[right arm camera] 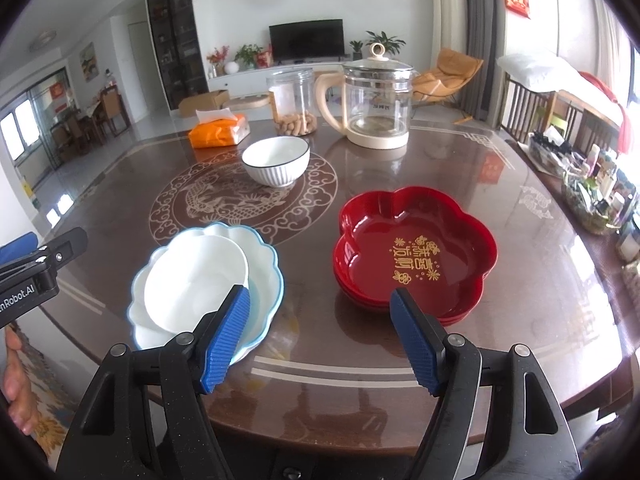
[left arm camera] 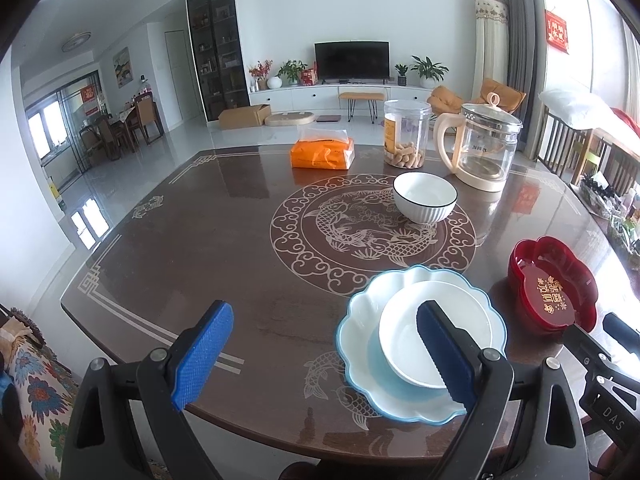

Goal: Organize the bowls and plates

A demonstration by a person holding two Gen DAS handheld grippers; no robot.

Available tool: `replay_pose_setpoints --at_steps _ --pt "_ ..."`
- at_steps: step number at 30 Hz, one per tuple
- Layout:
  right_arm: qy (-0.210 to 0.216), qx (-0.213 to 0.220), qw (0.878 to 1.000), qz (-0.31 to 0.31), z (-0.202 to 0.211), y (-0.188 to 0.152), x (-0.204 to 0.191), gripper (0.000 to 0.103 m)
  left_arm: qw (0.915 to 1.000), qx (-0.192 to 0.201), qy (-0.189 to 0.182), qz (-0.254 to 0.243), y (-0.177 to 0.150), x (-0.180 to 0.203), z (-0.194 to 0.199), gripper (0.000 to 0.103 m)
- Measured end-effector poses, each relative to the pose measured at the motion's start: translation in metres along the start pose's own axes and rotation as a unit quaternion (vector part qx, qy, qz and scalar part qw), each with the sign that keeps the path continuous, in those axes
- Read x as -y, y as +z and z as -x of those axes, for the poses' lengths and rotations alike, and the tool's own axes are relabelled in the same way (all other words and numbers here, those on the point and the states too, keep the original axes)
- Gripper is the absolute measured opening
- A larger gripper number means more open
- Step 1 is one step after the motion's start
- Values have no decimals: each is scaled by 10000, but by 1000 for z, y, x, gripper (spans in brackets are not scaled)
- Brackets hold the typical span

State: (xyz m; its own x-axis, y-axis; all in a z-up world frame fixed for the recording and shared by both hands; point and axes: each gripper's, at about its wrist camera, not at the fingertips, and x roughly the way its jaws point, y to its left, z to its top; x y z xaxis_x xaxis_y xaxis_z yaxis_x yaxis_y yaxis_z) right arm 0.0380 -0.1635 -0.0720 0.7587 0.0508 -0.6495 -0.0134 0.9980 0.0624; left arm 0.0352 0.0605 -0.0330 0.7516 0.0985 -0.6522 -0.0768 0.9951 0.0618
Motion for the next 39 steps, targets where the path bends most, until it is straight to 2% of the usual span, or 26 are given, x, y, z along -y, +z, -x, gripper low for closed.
replay_pose_setpoints --at_steps 6,28,39 --pt "-85 85 9999 44 5 0 -3 76 10000 6 7 -7 0 0 1 93" --pt "306 171 9980 528 8 -13 -27 76 9997 -45 201 -116 -6 -3 -2 93" --pt "557 94 9900 1292 4 -34 -69 76 9987 -483 95 97 -21 -21 -23 93"
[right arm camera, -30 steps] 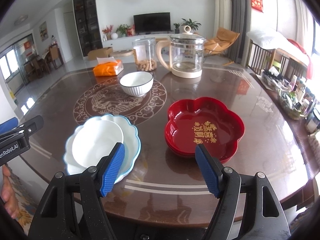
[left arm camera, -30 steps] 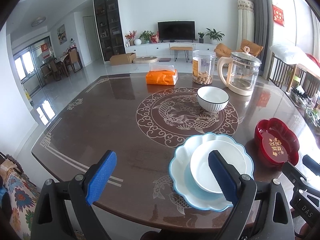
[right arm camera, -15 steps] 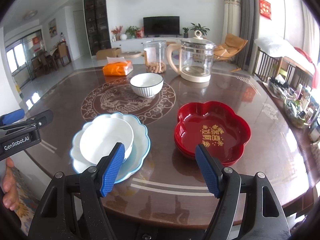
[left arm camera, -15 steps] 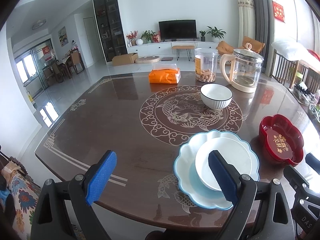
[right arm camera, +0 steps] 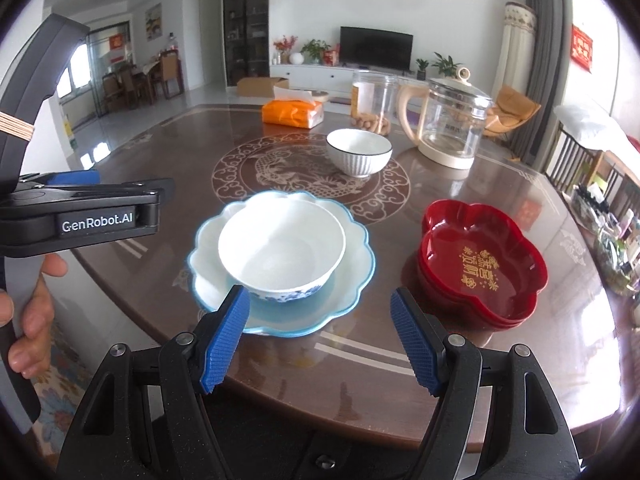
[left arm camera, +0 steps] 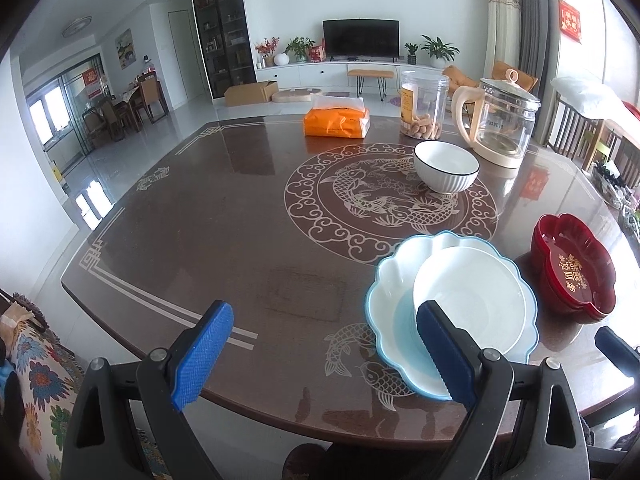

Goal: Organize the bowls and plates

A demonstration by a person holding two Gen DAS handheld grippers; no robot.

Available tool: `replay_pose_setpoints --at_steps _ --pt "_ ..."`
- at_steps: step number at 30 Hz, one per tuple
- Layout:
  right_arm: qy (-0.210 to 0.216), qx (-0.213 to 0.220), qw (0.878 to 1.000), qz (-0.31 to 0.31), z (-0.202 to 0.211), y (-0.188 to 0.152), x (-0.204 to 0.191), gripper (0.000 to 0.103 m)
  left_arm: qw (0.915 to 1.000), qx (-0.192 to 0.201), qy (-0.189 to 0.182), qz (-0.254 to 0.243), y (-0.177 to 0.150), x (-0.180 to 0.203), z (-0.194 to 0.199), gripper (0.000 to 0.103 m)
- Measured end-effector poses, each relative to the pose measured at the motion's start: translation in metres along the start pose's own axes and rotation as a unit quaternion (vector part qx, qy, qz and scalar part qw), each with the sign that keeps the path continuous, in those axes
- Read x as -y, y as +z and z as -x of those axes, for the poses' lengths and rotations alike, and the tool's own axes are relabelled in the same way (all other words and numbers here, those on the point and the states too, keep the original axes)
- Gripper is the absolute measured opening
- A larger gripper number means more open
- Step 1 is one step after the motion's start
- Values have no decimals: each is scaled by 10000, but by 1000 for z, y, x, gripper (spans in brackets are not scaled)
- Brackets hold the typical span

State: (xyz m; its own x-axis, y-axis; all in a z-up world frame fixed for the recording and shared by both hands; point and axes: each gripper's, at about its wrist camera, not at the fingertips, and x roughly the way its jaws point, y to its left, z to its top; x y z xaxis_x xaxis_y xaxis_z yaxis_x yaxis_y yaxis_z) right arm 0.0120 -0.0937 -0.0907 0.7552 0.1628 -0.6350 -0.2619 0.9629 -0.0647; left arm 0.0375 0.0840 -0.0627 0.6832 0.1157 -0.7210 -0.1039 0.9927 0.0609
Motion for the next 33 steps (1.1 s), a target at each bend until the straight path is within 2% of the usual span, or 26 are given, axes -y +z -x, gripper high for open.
replay_pose_setpoints --at_steps 6,12,17,20,33 --pt "96 -90 9999 -93 -5 -2 4 76 9988 -312 -248 272 -5 -9 -14 93" --pt "220 -99 9995 -217 -8 -3 8 76 9976 -409 -370 426 -6 -15 -22 93" --pt "305 -96 9989 -353 -9 0 13 76 9973 -387 -370 510 -3 -23 -23 93" --pt "217 -130 9983 -516 -11 0 20 76 9970 -381 -338 582 -3 -29 -25 93" --pt "162 -108 9976 -659 -13 -1 25 76 9987 -304 -29 412 -5 -28 -27 93"
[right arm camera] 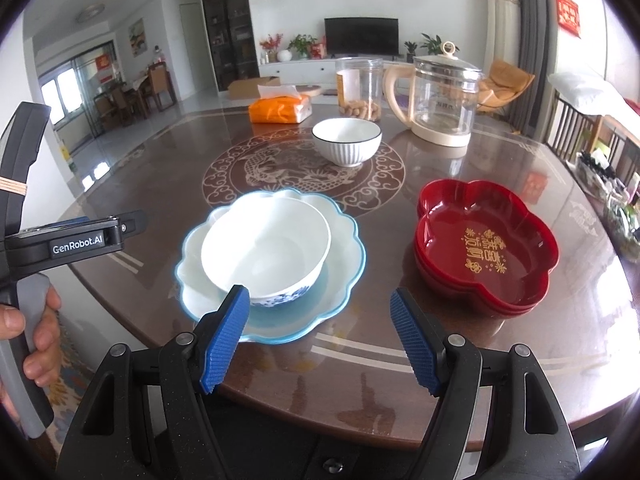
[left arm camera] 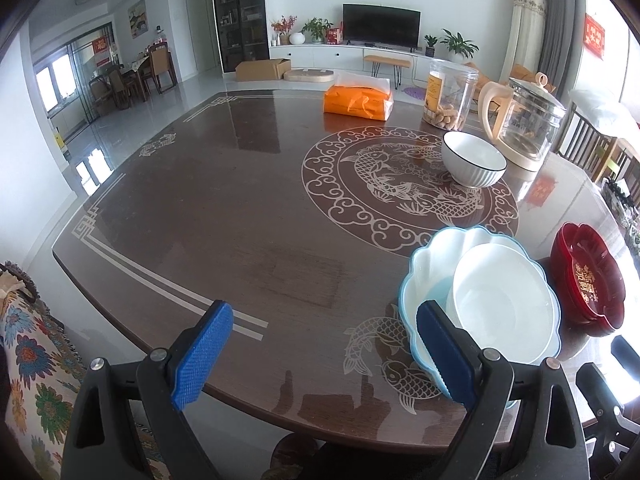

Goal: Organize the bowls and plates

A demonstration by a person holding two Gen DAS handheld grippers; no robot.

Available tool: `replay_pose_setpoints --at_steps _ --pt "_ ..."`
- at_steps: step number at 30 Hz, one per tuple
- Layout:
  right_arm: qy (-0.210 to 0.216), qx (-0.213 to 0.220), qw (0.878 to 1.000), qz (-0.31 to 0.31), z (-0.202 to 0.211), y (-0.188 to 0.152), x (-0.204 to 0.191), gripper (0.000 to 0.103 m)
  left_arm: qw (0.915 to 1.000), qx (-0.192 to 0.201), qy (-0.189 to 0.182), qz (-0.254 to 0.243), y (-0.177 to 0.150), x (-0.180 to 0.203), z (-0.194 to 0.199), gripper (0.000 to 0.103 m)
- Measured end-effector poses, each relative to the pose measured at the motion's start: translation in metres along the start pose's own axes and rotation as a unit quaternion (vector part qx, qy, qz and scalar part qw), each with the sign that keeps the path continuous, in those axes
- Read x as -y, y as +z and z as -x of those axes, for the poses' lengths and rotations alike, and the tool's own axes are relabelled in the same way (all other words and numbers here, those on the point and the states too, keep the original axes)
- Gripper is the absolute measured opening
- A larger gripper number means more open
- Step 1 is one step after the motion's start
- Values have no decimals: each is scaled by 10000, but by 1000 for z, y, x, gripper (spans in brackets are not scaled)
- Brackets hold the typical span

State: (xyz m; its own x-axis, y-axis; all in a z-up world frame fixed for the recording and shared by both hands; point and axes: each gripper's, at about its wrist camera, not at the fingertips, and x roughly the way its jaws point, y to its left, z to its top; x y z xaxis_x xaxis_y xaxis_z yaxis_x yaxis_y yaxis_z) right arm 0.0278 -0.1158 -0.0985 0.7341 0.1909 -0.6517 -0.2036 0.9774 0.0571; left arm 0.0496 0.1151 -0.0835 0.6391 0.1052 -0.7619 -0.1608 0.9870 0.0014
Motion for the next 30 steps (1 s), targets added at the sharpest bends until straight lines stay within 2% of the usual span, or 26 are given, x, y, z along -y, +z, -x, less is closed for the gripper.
replay_pose_setpoints --at_steps 14,30 --pt "-15 3 10000 -11 -1 -1 0 76 9998 42 171 -71 -1 1 -1 93" --pt "79 -38 9999 -98 -11 0 3 76 9994 -121 278 -155 0 4 -19 93"
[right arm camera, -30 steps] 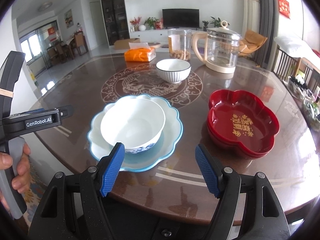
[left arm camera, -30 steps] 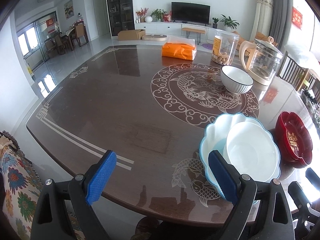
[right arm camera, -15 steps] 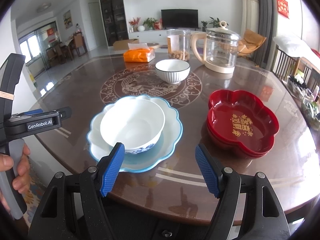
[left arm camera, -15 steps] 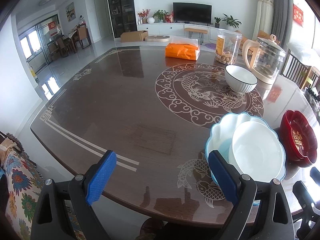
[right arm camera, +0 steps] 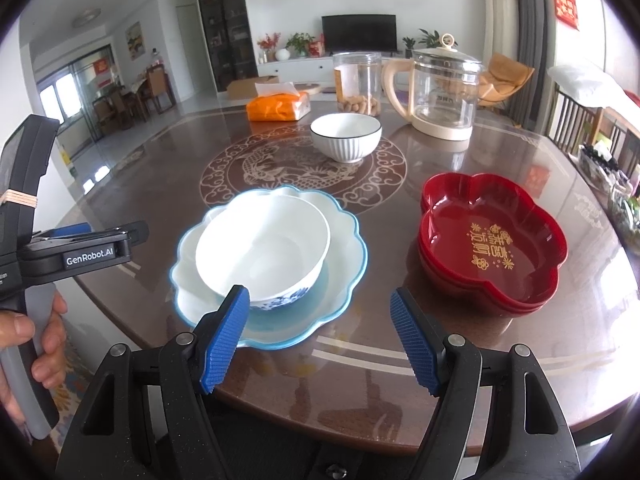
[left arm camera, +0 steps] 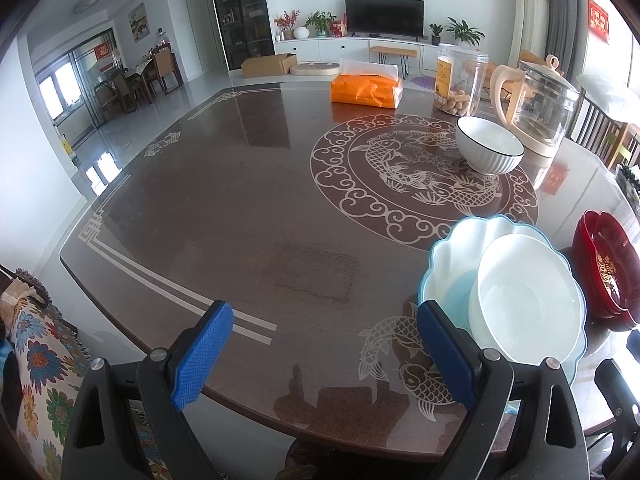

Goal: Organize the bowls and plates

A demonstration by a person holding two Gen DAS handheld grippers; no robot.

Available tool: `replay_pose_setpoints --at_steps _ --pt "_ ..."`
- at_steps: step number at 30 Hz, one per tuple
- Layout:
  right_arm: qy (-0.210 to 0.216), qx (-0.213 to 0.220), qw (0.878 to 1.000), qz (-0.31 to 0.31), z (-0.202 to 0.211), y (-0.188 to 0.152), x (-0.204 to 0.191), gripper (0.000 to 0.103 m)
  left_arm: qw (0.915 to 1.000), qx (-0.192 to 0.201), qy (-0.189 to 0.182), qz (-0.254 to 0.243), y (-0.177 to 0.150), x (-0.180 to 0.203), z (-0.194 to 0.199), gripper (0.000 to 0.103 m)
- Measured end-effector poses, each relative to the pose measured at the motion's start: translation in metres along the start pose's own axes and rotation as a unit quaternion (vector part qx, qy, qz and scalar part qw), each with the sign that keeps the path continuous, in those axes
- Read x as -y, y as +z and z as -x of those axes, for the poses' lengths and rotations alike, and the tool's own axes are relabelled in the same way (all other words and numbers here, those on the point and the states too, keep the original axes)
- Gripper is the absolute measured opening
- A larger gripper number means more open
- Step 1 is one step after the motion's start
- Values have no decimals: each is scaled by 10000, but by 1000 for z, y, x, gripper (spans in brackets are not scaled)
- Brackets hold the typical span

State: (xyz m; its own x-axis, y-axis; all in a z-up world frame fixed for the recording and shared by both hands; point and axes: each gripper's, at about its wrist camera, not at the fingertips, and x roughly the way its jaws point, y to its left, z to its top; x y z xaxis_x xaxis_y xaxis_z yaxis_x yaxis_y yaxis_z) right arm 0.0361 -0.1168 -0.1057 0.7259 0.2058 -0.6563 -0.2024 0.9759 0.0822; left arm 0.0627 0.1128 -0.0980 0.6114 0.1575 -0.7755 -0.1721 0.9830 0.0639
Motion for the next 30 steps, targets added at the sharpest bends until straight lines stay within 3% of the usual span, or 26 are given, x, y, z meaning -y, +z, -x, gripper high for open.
replay_pose_setpoints --at_steps 11,13,15,17,23,26,30 --pt "61 53 9999 -75 -3 1 3 76 10000 -67 1 -34 4 1 -8 93" --pt "73 55 9999 -52 -4 4 5 76 9998 -125 -113 -71 11 1 -13 93" --pt "100 10 9999 54 -7 14 10 76 9985 -279 -462 -60 27 -1 -20 93" --pt "130 -24 9999 99 -10 35 23 76 9947 -392 -951 31 52 -3 -29 93" --pt "135 -649 9973 -322 -68 136 82 76 9805 -671 -1843 151 148 32 -76 93" --pt "204 -912 9917 -881 -115 177 109 76 9742 -998 -2019 150 187 64 -115 90" --pt "378 -1198 9784 -1643 -172 206 133 76 9693 -1352 -2052 62 217 105 -158 76"
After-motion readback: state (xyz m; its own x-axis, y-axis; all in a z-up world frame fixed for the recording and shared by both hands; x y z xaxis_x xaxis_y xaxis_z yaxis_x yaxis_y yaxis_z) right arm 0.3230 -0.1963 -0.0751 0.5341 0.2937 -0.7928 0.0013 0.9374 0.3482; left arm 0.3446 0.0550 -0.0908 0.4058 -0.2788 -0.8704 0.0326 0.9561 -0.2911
